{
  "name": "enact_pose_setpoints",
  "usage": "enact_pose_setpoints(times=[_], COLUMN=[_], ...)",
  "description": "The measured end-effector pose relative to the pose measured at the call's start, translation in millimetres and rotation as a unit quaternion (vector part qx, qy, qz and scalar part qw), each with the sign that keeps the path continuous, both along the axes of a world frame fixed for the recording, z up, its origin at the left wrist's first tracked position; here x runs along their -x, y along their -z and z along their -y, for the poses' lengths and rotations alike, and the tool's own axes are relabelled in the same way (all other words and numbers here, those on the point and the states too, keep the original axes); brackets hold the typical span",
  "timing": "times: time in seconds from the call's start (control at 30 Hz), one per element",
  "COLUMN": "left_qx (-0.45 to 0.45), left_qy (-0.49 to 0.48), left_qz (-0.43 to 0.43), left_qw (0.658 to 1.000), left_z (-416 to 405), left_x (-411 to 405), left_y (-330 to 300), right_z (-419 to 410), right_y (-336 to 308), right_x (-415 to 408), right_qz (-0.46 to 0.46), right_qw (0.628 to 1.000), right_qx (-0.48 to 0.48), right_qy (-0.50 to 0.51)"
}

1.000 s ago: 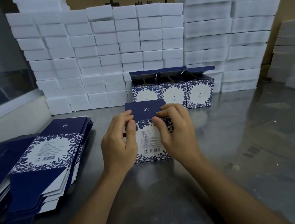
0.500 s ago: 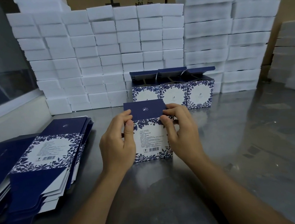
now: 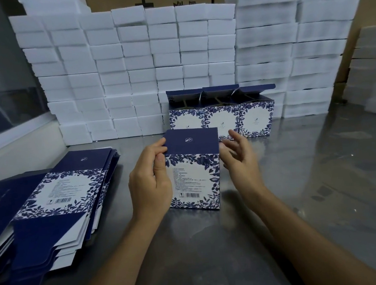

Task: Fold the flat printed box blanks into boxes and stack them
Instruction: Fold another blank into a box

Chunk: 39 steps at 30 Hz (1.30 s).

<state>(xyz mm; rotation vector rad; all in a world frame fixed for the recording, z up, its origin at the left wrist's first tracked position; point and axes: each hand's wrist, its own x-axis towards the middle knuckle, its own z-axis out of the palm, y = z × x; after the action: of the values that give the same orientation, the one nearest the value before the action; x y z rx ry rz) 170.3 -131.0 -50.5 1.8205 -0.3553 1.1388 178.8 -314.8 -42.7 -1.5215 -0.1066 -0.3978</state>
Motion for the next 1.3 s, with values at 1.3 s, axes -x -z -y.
enact_pose_setpoints(times=[1.3], left_qx=[-0.031], left_qy=[0.016], left_qz=[-0.124], left_qw=[0.992], left_z=[4.5], left_x=[5.8], left_y=[3.8], right_z=[-11.6], right_y=[4.7], right_x=[3.0], right_qz=[0.114], right_qw=[0.981], right_qx=[0.157], right_qy=[0.009])
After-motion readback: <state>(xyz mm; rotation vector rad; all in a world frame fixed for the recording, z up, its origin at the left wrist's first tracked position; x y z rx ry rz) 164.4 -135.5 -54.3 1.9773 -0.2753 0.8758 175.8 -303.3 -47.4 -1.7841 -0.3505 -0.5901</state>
